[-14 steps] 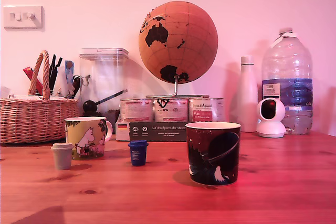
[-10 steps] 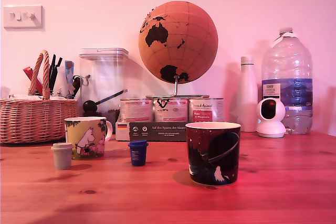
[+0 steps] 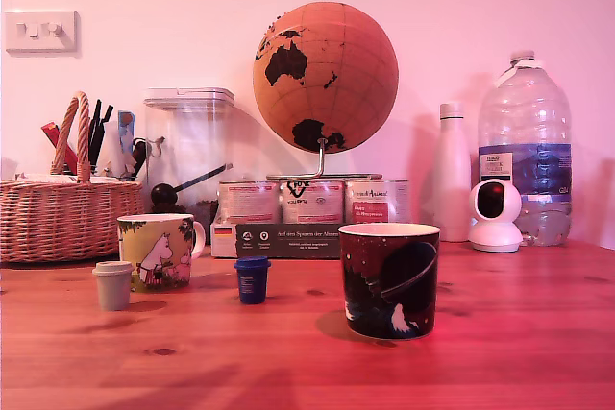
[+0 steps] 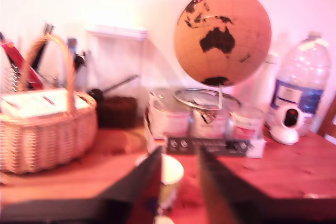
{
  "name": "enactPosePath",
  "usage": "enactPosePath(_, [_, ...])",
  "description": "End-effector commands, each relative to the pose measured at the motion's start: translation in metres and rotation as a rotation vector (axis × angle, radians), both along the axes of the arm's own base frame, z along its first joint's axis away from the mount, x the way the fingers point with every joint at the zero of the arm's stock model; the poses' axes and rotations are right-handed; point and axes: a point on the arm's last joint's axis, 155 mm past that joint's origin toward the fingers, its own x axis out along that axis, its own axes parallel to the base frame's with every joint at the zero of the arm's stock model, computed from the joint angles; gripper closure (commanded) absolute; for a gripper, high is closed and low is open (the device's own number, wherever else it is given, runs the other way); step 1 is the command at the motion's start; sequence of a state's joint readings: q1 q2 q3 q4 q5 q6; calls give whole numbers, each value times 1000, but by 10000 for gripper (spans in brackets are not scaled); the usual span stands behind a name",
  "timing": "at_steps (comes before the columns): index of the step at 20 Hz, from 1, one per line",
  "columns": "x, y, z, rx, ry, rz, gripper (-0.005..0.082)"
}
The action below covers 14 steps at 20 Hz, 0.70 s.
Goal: Pick up the coffee capsules on the table and drop them inside the coffee cup
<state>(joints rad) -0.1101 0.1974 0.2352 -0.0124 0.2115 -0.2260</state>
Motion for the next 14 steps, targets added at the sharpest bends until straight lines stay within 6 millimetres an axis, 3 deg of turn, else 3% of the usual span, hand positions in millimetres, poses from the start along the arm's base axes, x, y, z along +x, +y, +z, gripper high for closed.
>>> enactPosePath(1, [9,-3,-4,5,30,-14,149])
enactPosePath(2, [14,-4,-7,28,35,-14,49])
enactPosePath(3, [18,-5,-11,29,53,-16,8])
enactPosePath(11, [44,-14,-57,49,218,-39,4])
enactPosePath(14, [50,-20,-60,80,207,-61,4])
